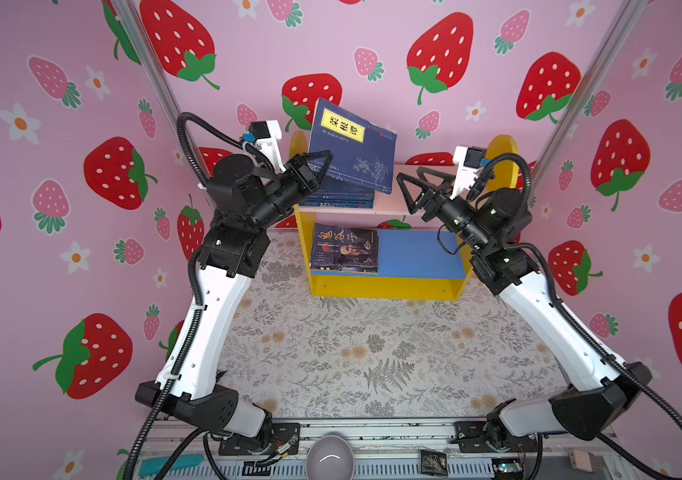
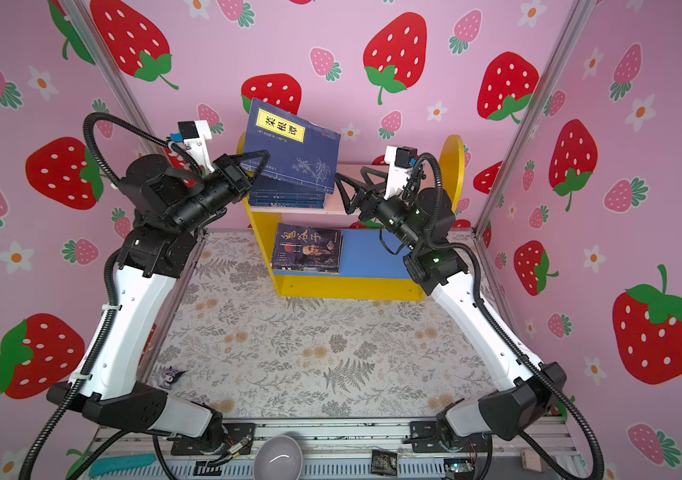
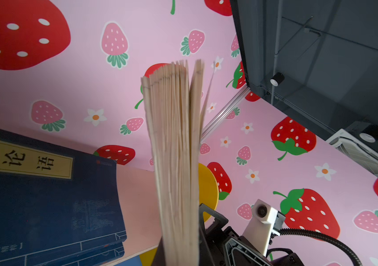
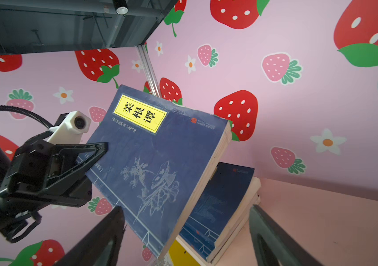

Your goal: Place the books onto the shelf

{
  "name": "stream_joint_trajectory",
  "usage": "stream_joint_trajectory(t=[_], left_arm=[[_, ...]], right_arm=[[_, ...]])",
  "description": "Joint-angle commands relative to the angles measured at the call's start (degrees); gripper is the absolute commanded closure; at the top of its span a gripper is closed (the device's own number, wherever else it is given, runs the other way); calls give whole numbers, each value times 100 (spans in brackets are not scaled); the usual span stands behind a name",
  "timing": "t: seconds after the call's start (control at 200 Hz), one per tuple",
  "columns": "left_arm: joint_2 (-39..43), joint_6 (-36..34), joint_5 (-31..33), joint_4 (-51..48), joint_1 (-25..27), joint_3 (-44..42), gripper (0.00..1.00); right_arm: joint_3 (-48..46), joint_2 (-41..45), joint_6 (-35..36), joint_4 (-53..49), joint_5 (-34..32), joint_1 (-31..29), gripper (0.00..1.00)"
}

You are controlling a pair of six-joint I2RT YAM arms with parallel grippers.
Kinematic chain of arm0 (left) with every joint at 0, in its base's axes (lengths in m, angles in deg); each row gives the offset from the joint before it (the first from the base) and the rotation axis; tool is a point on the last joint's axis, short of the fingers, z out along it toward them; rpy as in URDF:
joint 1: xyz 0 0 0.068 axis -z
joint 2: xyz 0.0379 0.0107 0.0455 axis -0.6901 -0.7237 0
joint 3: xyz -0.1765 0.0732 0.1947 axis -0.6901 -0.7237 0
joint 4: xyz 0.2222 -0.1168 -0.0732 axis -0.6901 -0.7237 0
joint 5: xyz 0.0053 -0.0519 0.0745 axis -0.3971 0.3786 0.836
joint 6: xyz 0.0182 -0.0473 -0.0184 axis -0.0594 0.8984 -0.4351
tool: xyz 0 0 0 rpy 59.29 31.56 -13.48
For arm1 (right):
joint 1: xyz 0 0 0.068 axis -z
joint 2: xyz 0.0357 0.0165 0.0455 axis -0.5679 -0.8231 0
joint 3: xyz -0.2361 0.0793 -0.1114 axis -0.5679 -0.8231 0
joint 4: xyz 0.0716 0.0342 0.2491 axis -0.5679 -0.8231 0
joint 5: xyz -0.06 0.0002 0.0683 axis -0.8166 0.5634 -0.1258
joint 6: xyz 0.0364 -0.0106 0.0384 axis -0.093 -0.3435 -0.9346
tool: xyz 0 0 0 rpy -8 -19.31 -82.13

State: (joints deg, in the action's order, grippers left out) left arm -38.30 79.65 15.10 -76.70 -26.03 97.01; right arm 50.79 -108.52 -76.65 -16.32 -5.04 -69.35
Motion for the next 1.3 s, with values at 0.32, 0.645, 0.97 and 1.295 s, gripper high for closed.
stream_joint_trajectory(t=[0.32,0.645,0.97,1.295], left_arm=[[-599,278,-100,18,-474,685,100],[-914,542,-389,171,-712,702,100],[-1033,701,-663,207,-776,694,100],[-915,747,-763,88,-788,550,100]], right_arm=[[1034,-1038,432,-27,-333,-1,14],[1846,-1878,527,-326,-277,-19,14],[2870,-2422,1145,-1022,-459,-168,15],[3285,-2591,1518,-1402,-629,-247,15]])
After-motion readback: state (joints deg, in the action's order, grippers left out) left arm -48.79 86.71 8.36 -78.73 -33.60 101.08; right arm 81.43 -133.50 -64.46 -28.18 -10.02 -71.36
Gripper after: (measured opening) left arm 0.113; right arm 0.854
